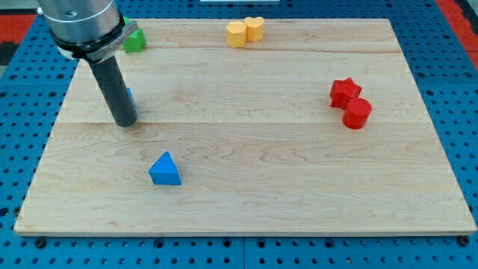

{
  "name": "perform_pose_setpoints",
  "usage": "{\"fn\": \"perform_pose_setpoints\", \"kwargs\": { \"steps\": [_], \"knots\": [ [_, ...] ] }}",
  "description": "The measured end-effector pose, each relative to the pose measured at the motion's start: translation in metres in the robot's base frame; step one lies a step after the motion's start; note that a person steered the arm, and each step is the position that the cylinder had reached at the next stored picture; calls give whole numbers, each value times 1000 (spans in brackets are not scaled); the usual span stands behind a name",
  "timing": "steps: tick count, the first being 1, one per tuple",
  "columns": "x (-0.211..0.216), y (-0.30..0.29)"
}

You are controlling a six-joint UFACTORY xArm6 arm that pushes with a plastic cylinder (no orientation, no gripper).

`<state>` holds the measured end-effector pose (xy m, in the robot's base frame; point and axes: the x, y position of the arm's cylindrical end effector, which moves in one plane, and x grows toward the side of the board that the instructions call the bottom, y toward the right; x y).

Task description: Push the cube diagonally to the bottom left of green star

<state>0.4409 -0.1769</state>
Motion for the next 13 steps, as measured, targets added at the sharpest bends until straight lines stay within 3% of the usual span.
{"fn": "perform_pose_setpoints", "kwargs": {
  "steps": [1, 3, 4, 7, 9, 11, 12, 13],
  "knots": [
    [0, -15],
    [-68, -24],
    [-64, 14],
    [-106, 51],
    [-100, 25],
    [-96, -37],
    [-40, 29],
    [9, 135]
  ]
}}
